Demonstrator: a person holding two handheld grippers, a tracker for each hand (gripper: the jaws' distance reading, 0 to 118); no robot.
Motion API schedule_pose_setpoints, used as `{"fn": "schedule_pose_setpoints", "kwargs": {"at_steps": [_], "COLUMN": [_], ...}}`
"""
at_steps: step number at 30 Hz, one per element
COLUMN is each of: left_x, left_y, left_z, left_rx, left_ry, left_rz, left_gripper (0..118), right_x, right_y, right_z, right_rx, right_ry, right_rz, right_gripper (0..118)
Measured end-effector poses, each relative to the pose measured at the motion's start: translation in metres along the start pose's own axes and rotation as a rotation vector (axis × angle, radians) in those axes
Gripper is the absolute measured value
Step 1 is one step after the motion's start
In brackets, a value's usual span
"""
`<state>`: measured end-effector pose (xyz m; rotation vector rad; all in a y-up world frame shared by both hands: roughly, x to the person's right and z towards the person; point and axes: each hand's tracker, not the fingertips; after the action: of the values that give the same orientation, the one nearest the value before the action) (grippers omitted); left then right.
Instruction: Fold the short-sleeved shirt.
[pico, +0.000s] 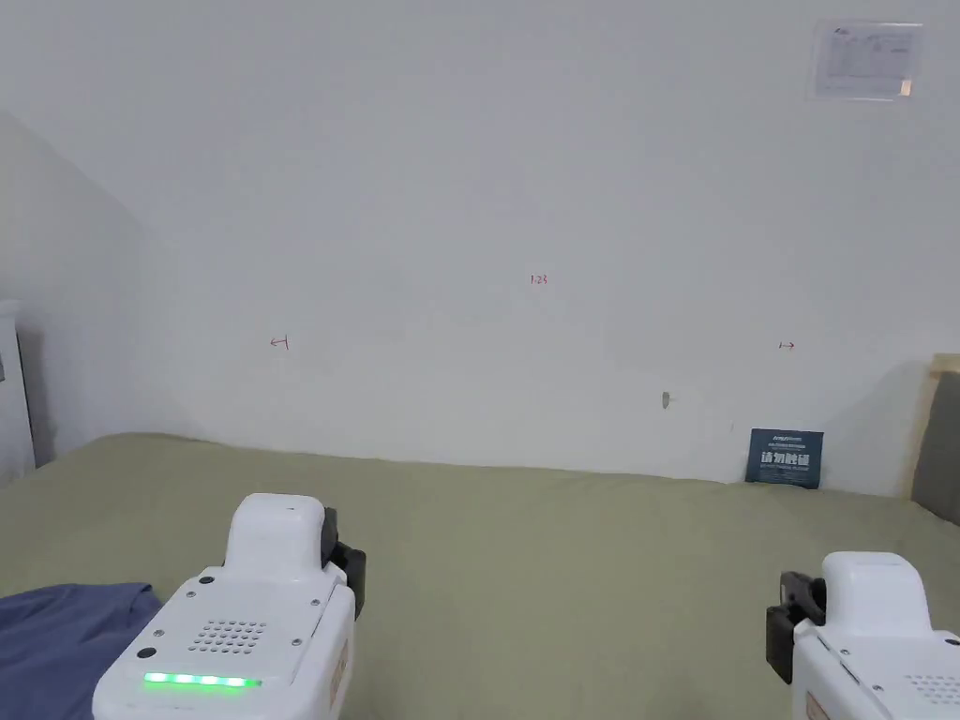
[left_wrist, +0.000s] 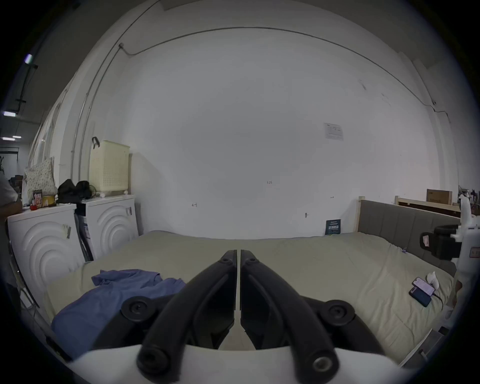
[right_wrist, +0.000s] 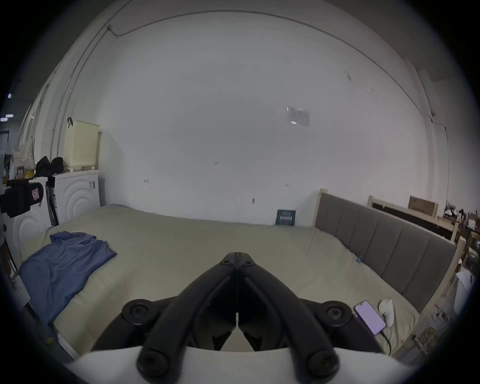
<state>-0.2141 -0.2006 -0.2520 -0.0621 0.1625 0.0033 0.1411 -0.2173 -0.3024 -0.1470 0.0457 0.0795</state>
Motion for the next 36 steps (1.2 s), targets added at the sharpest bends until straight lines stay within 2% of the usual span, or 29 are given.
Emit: {"fn": "schedule_pose_setpoints", "kwargs": {"at_steps": [5,18,19,20,22,24,25,27,28,29,30,31,32,34,36], "left_x": [-0.005,0.002,0.005,0.009,0.020,0.019,0.014,0.006,0.001,-0.003,-0.005,-0.006,-0.010,-0.016,-0.032], "left_y": [-0.004,-0.003,-0.003,-0.003,-0.016,-0.036,-0.046,-0.058,-0.066,-0.072,-0.073,-0.071,-0.067,-0.040,-0.013], "left_z": [0.005,0.008,0.006,0.004,0.003,0.006,0.008,0.012,0.013,0.014,0.016,0.017,0.017,0.018,0.017], "left_rx": [-0.007,-0.009,-0.015,-0.013,0.071,0.183,0.231,0.210,0.200,0.199,0.190,0.157,0.102,0.004,-0.039], "left_ry": [0.004,-0.010,0.024,0.064,0.194,0.267,0.274,0.153,0.107,0.080,0.074,0.074,0.081,0.052,0.019], "left_rz": [-0.002,-0.008,-0.068,-0.194,-0.624,-1.017,-1.216,-1.429,-1.471,-1.502,-1.468,-1.378,-1.180,-0.682,-0.126], "left_gripper": [2,2,2,2,2,2,2,2,2,2,2,2,2,2,2], "right_x": [0.007,-0.013,-0.016,-0.019,-0.038,-0.049,-0.054,-0.058,-0.060,-0.062,-0.063,-0.065,-0.066,-0.063,-0.045], "right_y": [-0.009,0.002,0.001,0.000,-0.004,-0.015,-0.023,-0.039,-0.043,-0.042,-0.042,-0.038,-0.032,-0.003,0.020], "right_z": [0.000,0.016,0.016,0.015,0.015,0.017,0.018,0.016,0.015,0.017,0.019,0.021,0.022,0.025,0.026], "right_rx": [-0.030,-0.013,-0.012,-0.006,0.041,0.144,0.206,0.260,0.249,0.241,0.228,0.207,0.181,0.075,0.013], "right_ry": [-0.002,-0.003,-0.030,-0.046,-0.127,-0.149,-0.143,-0.095,-0.063,-0.037,0.008,0.037,0.056,0.103,0.160], "right_rz": [-0.026,0.022,0.076,0.153,0.501,0.845,1.025,1.317,1.390,1.407,1.404,1.313,1.195,0.732,0.220], "right_gripper": [1,1,1,1,1,1,1,1,1,1,1,1,1,1,1]}}
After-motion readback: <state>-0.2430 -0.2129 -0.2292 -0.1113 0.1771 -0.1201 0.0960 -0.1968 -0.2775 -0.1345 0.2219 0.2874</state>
